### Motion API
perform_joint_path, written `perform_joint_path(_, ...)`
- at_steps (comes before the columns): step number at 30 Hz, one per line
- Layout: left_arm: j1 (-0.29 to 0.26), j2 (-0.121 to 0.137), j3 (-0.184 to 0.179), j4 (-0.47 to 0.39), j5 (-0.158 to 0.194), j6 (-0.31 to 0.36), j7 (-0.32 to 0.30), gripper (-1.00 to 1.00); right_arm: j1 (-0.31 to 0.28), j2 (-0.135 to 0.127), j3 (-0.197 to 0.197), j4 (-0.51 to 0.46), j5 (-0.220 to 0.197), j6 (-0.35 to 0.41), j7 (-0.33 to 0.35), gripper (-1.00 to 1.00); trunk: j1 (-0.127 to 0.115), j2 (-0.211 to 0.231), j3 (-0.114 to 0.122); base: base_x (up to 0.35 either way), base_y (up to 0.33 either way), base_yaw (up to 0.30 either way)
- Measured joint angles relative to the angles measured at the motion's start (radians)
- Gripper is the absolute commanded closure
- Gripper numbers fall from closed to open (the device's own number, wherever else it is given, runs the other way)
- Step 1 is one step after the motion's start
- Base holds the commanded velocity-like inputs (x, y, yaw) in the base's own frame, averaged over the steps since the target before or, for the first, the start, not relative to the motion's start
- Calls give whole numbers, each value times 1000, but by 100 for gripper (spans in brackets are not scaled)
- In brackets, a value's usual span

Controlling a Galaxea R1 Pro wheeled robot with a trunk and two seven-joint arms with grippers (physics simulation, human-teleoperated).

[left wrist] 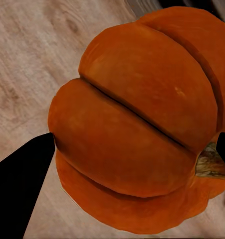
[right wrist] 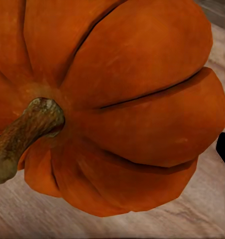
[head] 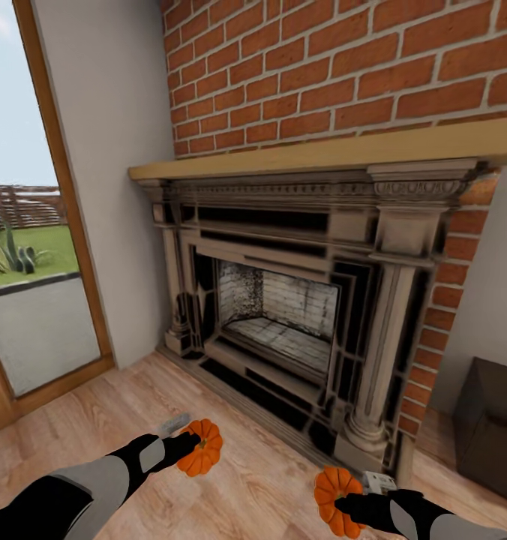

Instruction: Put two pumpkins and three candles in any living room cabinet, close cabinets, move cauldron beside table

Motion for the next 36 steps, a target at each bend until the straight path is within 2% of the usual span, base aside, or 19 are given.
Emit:
perform_joint_path(7,0,-9,1,0,0,0,0,100,0,0,13,0,0,0,-1,100,-27,49,27,0,0,-276)
perform_joint_path(30,0,-9,0,0,0,1,0,100,0,0,11,0,-1,-1,-2,100,-115,210,124,0,0,-243)
perform_joint_path(36,10,-9,3,0,0,2,0,100,0,0,9,0,-1,-6,-2,100,-115,210,127,-53,-12,-55)
